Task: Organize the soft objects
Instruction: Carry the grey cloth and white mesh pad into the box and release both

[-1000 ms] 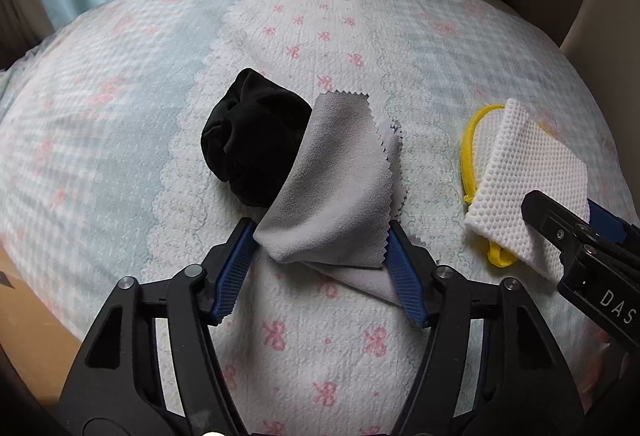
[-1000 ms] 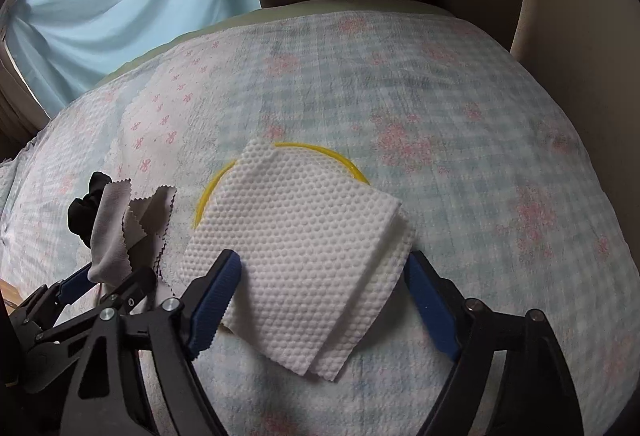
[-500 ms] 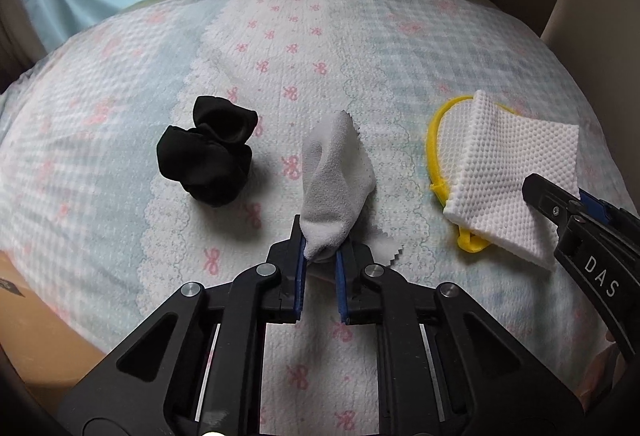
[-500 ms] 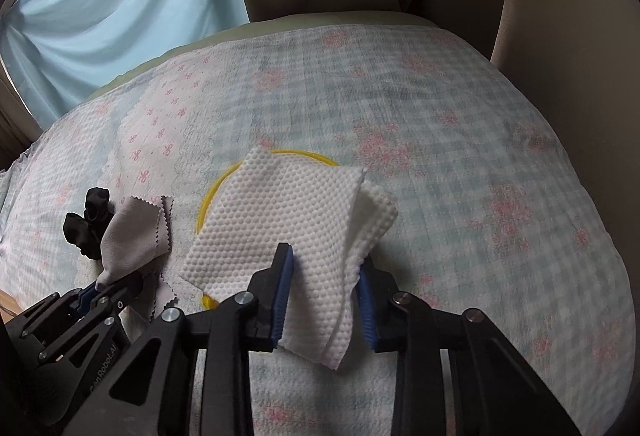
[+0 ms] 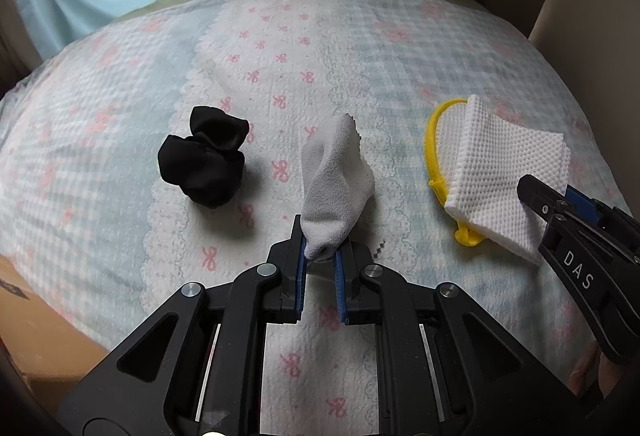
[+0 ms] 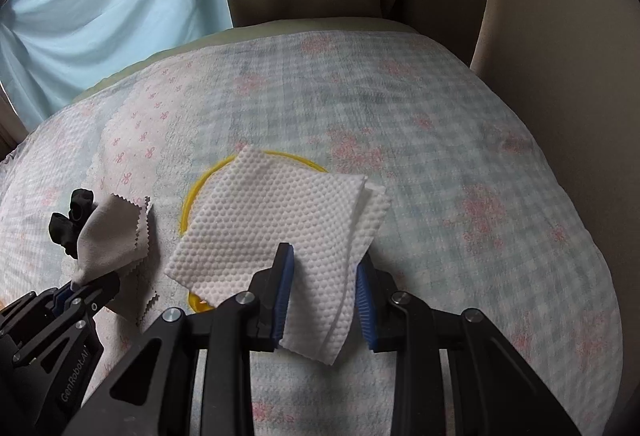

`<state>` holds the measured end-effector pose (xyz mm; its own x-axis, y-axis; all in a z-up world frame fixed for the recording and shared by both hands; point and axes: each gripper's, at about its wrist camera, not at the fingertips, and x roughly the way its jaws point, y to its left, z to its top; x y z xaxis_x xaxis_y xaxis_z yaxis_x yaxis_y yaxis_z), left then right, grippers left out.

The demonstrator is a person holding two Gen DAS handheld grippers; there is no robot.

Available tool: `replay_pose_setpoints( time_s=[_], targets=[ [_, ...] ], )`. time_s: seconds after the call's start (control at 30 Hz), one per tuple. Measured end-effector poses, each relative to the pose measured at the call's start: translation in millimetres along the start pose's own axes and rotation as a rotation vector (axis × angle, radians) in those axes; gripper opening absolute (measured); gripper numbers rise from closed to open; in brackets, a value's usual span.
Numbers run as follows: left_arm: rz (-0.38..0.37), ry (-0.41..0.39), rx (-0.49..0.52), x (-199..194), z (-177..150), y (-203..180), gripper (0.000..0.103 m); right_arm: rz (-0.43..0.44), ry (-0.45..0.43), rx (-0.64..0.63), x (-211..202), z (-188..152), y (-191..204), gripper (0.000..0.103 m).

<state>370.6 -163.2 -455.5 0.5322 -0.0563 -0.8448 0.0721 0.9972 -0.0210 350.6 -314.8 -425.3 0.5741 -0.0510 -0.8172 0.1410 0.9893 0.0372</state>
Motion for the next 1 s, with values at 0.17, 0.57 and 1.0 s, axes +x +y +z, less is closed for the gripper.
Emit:
replay_pose_setpoints(
  time_s=[0.17,0.57,1.0],
  targets=[
    [0.003,-0.001,0.004,-1.5,-0.5,-1.3,0.01,-0.038,-0.027,-0.038,-4.4,-2.9,1.5,0.018],
    [-0.009,-0.01,0.002,-12.1,1.7,-1.9,0.01,-0.052,-0.06,-0.102,-12.0,-1.8,4.9,0.004],
    [-0.029,-0.059,-0.043,-57.1,17.8,10.1,0.008,0.046,-0.099,-0.065,-47.5,12.9,9.7,0.003]
  ],
)
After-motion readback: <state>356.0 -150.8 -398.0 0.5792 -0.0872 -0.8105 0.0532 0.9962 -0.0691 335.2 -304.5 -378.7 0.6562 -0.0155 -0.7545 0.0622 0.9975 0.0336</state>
